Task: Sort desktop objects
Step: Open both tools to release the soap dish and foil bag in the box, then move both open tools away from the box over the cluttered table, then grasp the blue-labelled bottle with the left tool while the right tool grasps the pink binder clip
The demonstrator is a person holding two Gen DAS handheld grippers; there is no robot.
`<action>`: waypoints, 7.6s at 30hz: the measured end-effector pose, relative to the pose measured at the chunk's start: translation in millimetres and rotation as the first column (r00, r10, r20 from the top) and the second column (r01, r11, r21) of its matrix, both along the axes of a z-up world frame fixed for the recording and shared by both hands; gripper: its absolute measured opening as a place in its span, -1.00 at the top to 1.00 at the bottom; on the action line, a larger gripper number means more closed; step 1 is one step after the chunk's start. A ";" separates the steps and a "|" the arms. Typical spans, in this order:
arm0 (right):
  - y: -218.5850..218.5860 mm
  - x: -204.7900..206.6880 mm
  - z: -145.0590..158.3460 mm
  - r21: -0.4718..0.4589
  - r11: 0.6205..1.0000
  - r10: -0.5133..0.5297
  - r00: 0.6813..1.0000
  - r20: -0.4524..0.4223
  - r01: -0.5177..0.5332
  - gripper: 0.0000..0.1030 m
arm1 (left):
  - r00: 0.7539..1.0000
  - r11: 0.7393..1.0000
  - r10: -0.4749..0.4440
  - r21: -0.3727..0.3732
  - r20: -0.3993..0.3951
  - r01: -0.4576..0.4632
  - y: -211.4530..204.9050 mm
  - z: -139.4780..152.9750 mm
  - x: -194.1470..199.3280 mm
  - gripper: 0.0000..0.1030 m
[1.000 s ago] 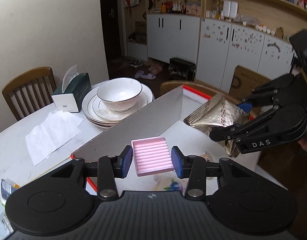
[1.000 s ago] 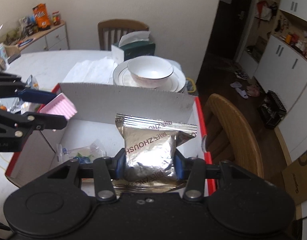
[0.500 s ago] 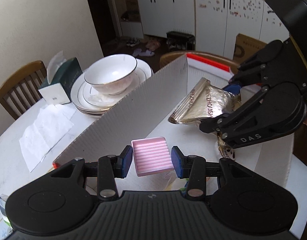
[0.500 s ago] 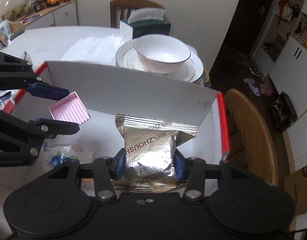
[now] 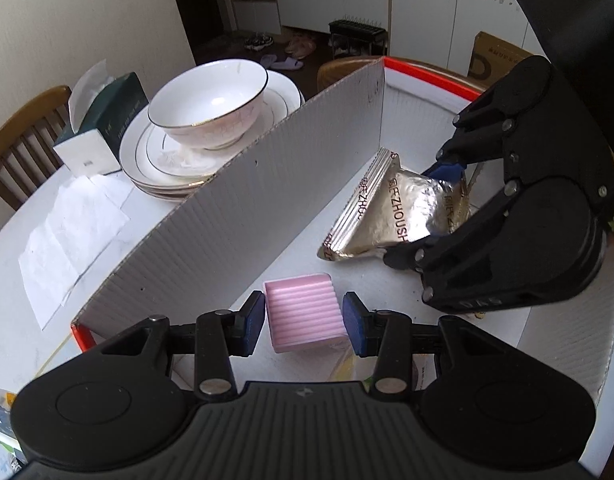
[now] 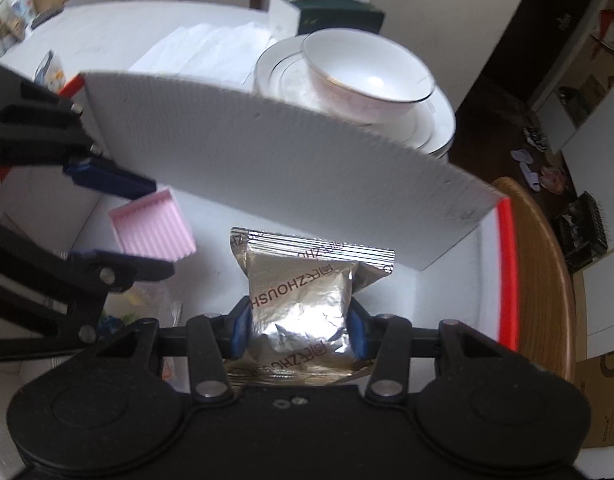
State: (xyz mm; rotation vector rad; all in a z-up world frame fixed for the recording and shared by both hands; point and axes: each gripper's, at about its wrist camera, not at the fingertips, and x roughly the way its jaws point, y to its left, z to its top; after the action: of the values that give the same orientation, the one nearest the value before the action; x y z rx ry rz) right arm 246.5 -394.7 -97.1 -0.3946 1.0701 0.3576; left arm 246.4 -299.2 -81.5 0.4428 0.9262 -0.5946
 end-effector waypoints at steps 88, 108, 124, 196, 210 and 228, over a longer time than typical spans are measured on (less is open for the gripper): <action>78.8 -124.2 97.8 0.306 0.945 -0.185 0.960 0.211 0.115 -0.48 | 0.979 0.929 0.161 -0.354 0.127 -0.107 187.6 93.0 -115.0 -0.90; 163.0 -135.6 98.2 0.317 0.942 -0.180 0.961 0.210 0.107 -0.49 | 0.954 0.910 0.251 -0.375 0.162 -0.176 293.8 85.3 -142.2 -0.96; 224.0 -128.5 83.7 0.302 0.948 -0.168 0.966 0.195 0.104 -0.49 | 0.948 0.911 0.283 -0.351 0.146 -0.217 357.3 60.8 -151.3 -0.96; 294.1 -65.1 -23.0 0.200 0.969 -0.164 0.984 0.070 0.147 0.36 | 0.997 0.984 0.043 -0.173 0.067 -0.031 352.5 -44.3 -115.8 -0.21; 281.1 -83.8 -10.3 0.233 0.962 -0.162 0.984 0.067 0.143 0.38 | 0.993 0.978 0.105 -0.185 0.045 -0.094 343.5 -32.8 -123.2 -0.21; 257.5 -124.6 31.0 0.256 0.958 -0.160 0.983 0.094 0.132 0.38 | 0.990 0.960 0.129 -0.256 0.057 -0.110 323.2 4.8 -137.2 -0.21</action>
State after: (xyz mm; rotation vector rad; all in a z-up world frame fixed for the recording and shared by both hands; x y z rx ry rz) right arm 121.9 -137.2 -66.1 -0.1092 0.9229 0.3286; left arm 109.2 24.0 -76.7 0.1767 0.7890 -0.5729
